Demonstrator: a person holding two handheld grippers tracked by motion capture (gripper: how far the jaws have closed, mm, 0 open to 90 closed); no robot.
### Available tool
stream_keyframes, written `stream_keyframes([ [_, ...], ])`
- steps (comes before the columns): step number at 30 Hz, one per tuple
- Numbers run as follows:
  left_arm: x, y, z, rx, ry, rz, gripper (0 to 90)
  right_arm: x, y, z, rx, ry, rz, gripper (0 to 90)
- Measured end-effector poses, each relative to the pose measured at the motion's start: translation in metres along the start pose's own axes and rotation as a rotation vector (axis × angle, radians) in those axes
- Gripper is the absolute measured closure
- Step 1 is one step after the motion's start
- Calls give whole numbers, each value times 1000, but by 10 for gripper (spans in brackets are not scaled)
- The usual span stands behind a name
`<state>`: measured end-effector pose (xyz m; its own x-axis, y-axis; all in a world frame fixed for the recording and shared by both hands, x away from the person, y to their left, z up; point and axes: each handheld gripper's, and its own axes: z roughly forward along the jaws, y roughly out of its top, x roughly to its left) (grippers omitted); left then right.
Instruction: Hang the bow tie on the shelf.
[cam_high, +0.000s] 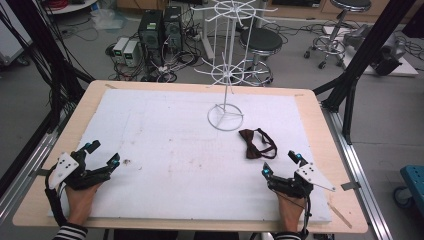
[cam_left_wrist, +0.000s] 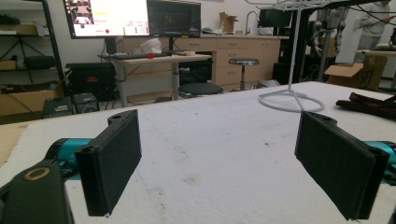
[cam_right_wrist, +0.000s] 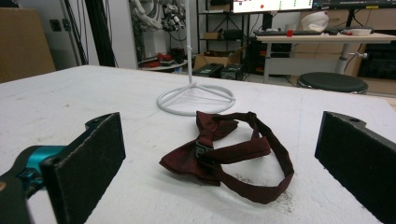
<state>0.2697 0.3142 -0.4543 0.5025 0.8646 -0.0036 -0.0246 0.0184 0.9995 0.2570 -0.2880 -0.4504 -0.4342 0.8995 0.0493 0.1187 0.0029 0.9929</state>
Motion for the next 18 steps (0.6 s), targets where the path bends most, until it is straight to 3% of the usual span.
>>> stream_keyframes([
  [18,0,0,0,-3,1,-5,124,-3,0,1,-6,3,18,8],
])
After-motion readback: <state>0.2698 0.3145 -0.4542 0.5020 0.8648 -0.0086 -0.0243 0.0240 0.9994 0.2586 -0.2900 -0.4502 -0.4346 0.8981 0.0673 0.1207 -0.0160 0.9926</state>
